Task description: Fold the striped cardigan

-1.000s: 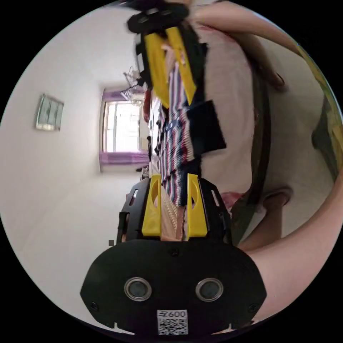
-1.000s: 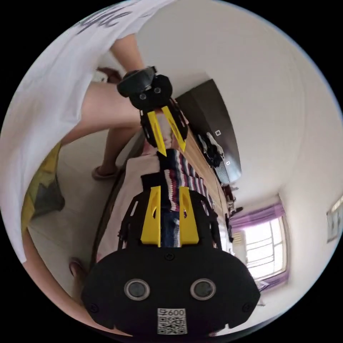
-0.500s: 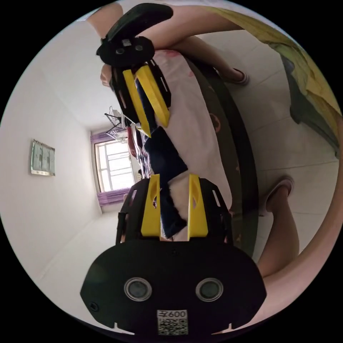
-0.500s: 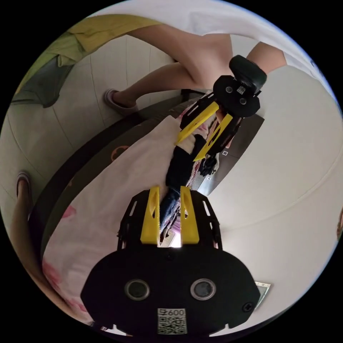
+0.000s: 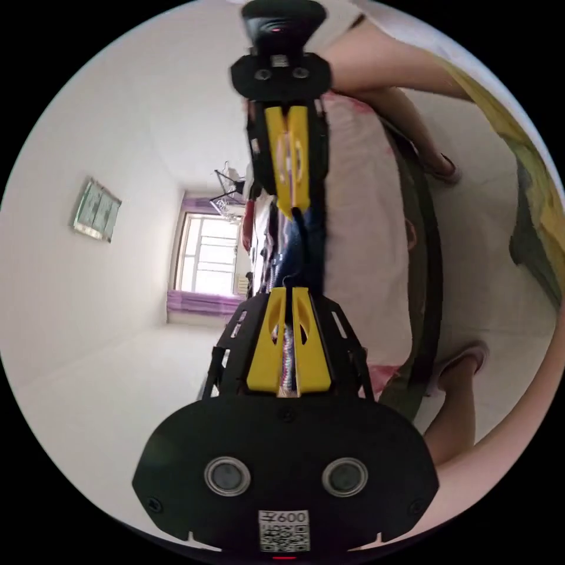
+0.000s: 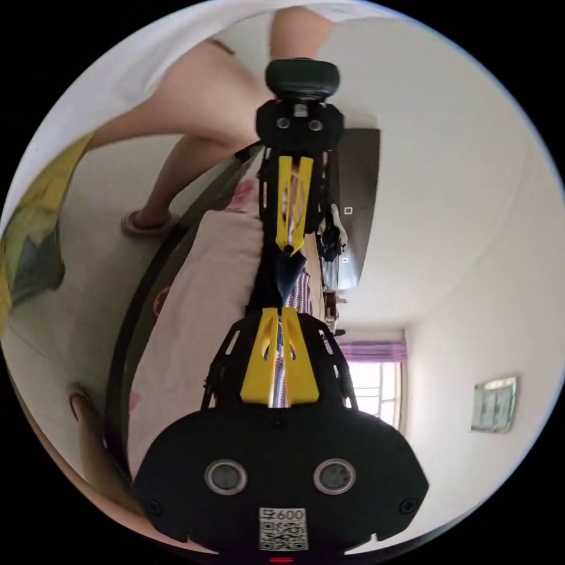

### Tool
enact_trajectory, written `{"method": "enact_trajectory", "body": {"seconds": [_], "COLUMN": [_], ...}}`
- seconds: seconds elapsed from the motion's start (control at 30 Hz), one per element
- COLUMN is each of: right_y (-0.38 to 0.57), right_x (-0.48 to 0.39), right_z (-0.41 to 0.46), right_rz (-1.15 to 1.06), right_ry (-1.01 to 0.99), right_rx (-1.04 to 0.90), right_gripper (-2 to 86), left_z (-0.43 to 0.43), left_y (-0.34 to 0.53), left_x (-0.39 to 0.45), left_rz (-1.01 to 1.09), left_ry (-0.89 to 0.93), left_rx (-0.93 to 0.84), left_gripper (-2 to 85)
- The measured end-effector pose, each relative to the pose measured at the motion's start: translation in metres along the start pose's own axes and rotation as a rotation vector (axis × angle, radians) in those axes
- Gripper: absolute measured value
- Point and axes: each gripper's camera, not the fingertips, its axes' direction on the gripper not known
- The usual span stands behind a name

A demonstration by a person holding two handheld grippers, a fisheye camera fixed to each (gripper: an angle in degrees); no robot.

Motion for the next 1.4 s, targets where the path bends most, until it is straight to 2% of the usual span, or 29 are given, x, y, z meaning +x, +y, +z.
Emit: {"method": "enact_trajectory", "body": {"seconds": [0.13,0.23,0.33,0.43,0.53,0.63,0.7,0.87,0.93,1.07,1.23,1.4], "right_y": [0.026,0.052,0.088,0.129,0.169,0.232,0.274,0.395,0.424,0.480,0.533,0.572], "right_x": [0.067,0.110,0.165,0.224,0.264,0.306,0.327,0.384,0.398,0.422,0.442,0.473], "right_z": [0.004,0.022,0.048,0.087,0.140,0.203,0.240,0.333,0.357,0.417,0.459,0.486], "right_rz": [0.271,0.388,0.572,0.723,0.748,0.897,0.998,1.259,1.289,1.378,1.452,1.504], "right_ry": [-0.061,-0.061,-0.076,-0.119,-0.081,-0.219,-0.288,-0.376,-0.372,-0.435,-0.507,-0.569], "right_rx": [0.016,-0.002,-0.013,-0.030,-0.101,-0.126,-0.125,-0.149,-0.166,-0.309,-0.364,-0.384], "right_gripper": [-0.9,-0.9,-0.9,-0.9,-0.9,-0.9,-0.9,-0.9,-0.9,-0.9,-0.8,-0.9], "left_z": [0.028,0.089,0.145,0.246,0.325,0.466,0.533,0.681,0.732,0.860,0.995,1.064], "left_y": [0.022,0.039,0.046,0.052,0.058,0.071,0.080,0.095,0.095,0.089,0.078,0.082], "left_x": [-0.065,-0.143,-0.192,-0.237,-0.262,-0.299,-0.311,-0.320,-0.321,-0.318,-0.292,-0.281], "left_rz": [-0.148,-0.288,-0.331,-0.244,-0.232,-0.304,-0.373,-0.416,-0.426,-0.485,-0.399,-0.431], "left_ry": [0.062,0.142,0.189,0.176,0.215,0.437,0.555,0.602,0.641,0.831,1.052,1.100], "left_rx": [0.017,-0.006,-0.008,0.031,0.043,0.002,-0.001,-0.018,-0.022,-0.080,-0.276,-0.345], "left_gripper": [2.8,2.8,2.7,2.7,2.7,2.8,2.9,2.9,2.9,2.8,3.1,4.1]}}
